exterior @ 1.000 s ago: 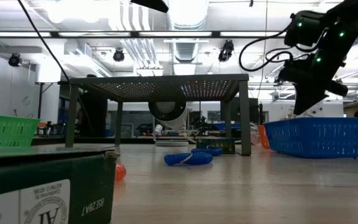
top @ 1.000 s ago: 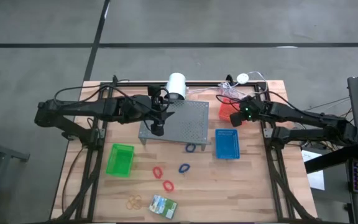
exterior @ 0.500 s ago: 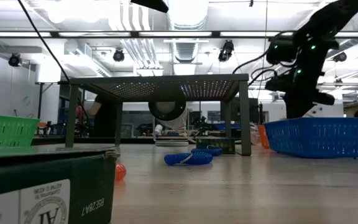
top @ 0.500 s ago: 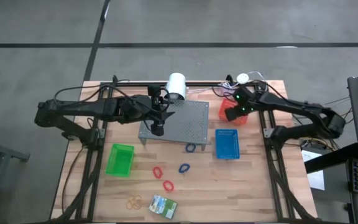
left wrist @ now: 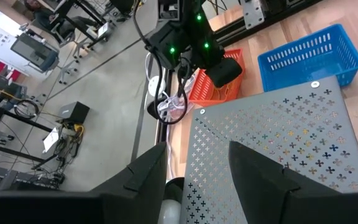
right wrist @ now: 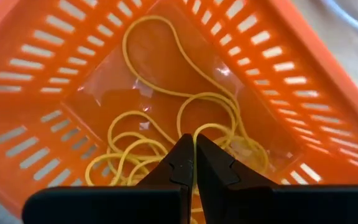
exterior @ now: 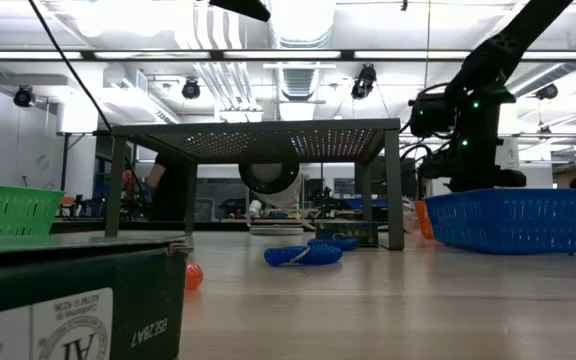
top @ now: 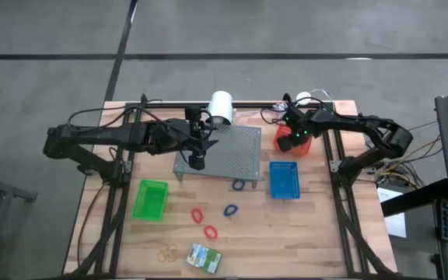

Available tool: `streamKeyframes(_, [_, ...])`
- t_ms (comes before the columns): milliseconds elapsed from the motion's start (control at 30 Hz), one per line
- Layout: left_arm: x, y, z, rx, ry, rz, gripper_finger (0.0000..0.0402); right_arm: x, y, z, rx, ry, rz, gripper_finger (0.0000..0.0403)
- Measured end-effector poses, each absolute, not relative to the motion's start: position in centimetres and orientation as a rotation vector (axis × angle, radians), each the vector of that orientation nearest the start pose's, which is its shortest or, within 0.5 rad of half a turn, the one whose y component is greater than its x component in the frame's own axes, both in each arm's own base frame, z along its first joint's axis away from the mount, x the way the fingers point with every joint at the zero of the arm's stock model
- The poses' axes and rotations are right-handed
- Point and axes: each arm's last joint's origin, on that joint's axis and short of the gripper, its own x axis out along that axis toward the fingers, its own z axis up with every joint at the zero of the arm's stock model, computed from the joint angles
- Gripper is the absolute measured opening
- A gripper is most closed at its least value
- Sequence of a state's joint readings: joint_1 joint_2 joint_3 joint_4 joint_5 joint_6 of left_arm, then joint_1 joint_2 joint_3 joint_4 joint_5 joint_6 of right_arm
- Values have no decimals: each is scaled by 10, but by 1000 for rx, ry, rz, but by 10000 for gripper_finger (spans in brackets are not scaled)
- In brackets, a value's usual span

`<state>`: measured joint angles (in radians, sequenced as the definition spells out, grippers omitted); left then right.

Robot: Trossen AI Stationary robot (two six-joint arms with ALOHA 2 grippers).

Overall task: Pick & Place Office Desk Supplies
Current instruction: Put the yellow rubber band into the orange bin

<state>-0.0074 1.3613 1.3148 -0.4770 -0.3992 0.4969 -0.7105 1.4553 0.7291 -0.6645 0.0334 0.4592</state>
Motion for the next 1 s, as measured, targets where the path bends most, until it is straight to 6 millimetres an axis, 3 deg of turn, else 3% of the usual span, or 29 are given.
streamKeyframes(467, [294, 9, 362, 587, 613, 244, 177, 176, -151, 168, 819, 1128, -877, 18])
streamKeyframes(1000, [294, 9, 362, 588, 618, 243, 177, 177, -152, 167, 790, 1136, -854, 117])
